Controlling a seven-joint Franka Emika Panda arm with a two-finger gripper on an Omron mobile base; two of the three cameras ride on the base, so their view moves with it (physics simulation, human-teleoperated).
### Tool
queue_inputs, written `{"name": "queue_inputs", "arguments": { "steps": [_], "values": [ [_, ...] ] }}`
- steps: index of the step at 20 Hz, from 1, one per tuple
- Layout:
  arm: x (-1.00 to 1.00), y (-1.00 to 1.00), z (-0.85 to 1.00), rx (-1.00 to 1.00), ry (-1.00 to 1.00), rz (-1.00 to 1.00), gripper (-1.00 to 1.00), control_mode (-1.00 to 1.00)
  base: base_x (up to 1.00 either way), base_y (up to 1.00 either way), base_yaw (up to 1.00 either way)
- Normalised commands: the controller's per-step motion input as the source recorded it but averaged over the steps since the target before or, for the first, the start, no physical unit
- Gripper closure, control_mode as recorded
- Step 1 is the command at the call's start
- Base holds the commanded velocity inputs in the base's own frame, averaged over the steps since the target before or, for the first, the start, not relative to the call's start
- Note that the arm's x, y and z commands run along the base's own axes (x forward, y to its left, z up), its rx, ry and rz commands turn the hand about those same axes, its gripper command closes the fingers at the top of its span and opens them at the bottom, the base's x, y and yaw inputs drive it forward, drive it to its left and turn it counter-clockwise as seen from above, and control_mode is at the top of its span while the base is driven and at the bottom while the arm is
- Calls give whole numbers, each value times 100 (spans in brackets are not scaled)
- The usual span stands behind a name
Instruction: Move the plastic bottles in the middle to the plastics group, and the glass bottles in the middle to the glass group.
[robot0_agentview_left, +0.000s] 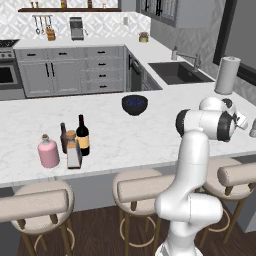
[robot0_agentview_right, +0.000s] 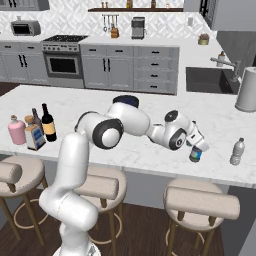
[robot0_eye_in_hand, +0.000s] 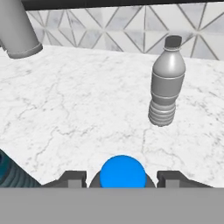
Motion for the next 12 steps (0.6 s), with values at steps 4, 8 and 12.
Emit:
{"name": "queue_inputs", "arguments": {
  "steps": [4, 8, 12],
  "values": [
    [0, 0, -6, 0, 0, 0, 100, -100, 0, 0, 0],
    [1, 0, -2, 0, 0, 0, 100, -100, 0, 0, 0],
    [0, 0, 0, 0, 0, 0, 100, -100, 0, 0, 0]
  ]
}}
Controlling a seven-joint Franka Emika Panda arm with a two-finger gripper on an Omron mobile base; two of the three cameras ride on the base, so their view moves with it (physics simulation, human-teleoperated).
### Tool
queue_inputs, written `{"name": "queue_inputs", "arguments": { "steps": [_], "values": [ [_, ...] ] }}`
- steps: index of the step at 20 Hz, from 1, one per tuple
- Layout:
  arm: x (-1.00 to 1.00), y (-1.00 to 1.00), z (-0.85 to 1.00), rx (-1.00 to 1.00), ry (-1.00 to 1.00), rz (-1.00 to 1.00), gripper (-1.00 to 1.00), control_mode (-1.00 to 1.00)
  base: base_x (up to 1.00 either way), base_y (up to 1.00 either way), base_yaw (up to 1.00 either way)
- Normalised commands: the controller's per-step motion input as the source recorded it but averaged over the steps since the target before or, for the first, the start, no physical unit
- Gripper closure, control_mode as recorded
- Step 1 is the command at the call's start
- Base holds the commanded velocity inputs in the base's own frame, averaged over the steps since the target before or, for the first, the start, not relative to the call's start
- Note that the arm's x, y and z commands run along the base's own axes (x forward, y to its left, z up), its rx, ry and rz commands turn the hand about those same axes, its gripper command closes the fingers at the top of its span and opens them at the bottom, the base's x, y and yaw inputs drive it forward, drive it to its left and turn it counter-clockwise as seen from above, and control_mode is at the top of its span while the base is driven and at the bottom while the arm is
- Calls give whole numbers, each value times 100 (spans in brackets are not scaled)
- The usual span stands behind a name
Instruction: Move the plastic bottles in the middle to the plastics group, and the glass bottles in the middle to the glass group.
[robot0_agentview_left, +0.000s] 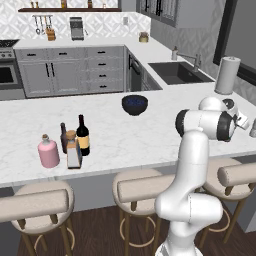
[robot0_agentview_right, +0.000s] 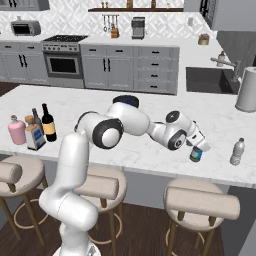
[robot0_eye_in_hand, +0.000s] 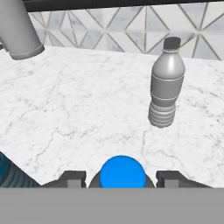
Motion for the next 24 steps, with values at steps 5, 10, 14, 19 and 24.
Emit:
{"name": "queue_inputs", "arguments": {
  "steps": [5, 10, 14, 19, 24],
  "values": [
    [0, 0, 0, 0, 0, 0, -100, -100, 0, 0, 0],
    [0, 0, 0, 0, 0, 0, -100, -100, 0, 0, 0],
    [-2, 0, 0, 0, 0, 0, -100, -100, 0, 0, 0],
    [-30, 30, 0, 0, 1, 0, -100, -100, 0, 0, 0],
    [-34, 34, 2, 0, 0, 0, -100, -100, 0, 0, 0]
  ]
}}
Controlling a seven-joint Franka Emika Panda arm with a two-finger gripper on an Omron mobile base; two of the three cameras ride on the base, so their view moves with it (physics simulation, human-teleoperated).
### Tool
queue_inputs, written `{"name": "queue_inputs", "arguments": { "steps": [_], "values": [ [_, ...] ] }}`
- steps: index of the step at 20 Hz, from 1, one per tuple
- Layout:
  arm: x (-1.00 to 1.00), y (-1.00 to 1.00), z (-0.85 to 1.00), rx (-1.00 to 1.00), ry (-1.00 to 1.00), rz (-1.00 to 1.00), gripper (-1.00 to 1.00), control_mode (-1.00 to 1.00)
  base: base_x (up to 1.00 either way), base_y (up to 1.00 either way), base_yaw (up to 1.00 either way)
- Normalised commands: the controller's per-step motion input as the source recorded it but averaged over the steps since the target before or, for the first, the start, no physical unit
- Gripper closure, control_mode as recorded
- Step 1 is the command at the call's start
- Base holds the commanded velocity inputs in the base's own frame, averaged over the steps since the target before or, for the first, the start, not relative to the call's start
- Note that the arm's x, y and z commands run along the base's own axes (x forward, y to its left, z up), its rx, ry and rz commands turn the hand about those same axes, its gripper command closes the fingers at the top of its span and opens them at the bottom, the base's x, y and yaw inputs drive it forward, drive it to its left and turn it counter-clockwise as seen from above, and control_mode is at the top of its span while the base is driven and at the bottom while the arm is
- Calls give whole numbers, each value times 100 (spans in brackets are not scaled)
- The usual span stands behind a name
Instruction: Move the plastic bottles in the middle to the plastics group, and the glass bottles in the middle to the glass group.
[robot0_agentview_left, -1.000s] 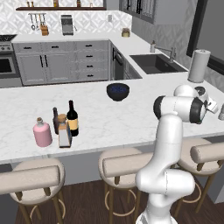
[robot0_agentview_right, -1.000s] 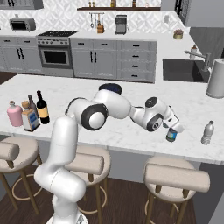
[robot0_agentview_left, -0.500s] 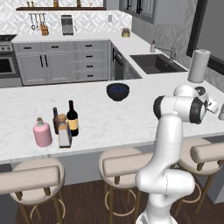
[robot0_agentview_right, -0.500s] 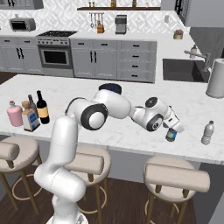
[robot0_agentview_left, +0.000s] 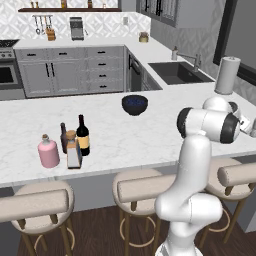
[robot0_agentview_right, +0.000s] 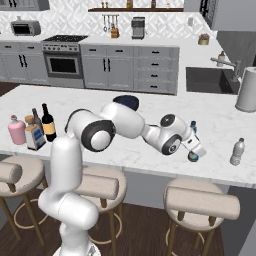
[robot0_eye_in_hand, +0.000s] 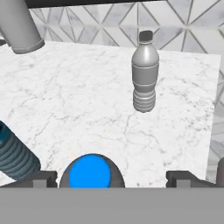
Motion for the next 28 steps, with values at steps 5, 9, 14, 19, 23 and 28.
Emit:
{"name": "queue_inputs", "arguments": {
  "steps": [5, 9, 14, 19, 23, 28],
  "values": [
    [5, 36, 24, 0, 0, 0, -100, -100, 0, 0, 0],
    [10, 26, 37, 0, 0, 0, -100, -100, 0, 0, 0],
    [-9, 39, 52, 0, 0, 0, -100, -100, 0, 0, 0],
    [-58, 29, 66, 0, 0, 0, -100, -100, 0, 0, 0],
    [-61, 69, 65, 0, 1, 4, -100, -100, 0, 0, 0],
    [-40, 89, 60, 0, 0, 13, -100, -100, 0, 0, 0]
  ]
}}
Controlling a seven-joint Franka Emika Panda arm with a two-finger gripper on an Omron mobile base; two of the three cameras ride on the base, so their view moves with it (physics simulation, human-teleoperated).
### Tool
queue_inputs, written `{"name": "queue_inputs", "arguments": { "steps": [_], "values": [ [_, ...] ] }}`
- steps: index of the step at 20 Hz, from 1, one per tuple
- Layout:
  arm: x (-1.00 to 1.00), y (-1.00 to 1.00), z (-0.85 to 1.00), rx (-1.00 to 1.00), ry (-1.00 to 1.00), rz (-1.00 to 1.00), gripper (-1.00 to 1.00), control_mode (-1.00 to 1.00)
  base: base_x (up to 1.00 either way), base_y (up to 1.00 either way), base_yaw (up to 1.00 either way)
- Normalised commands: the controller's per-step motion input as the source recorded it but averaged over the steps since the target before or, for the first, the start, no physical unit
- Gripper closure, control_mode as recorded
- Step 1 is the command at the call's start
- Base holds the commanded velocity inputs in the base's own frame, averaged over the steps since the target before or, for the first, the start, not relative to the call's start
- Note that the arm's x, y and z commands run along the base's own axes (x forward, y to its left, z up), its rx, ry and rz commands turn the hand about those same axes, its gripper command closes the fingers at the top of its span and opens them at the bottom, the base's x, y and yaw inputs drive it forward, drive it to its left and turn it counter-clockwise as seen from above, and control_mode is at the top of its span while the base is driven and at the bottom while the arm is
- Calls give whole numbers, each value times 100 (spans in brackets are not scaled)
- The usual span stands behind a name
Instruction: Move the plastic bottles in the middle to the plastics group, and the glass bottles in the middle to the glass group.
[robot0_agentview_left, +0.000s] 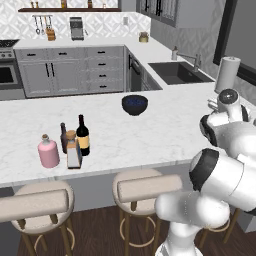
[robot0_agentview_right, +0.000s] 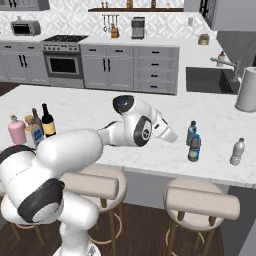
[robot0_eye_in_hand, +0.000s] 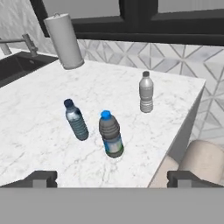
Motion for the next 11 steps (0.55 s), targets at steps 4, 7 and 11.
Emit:
{"name": "queue_inputs", "arguments": {
  "steps": [4, 7, 11],
  "values": [
    [-10, 93, 52, 3, 7, 25, -100, -100, 0, 0, 0],
    [-24, 100, 40, 6, 2, 26, -100, -100, 0, 0, 0],
    [-51, 92, 41, 10, 4, 33, -100, -100, 0, 0, 0]
  ]
}}
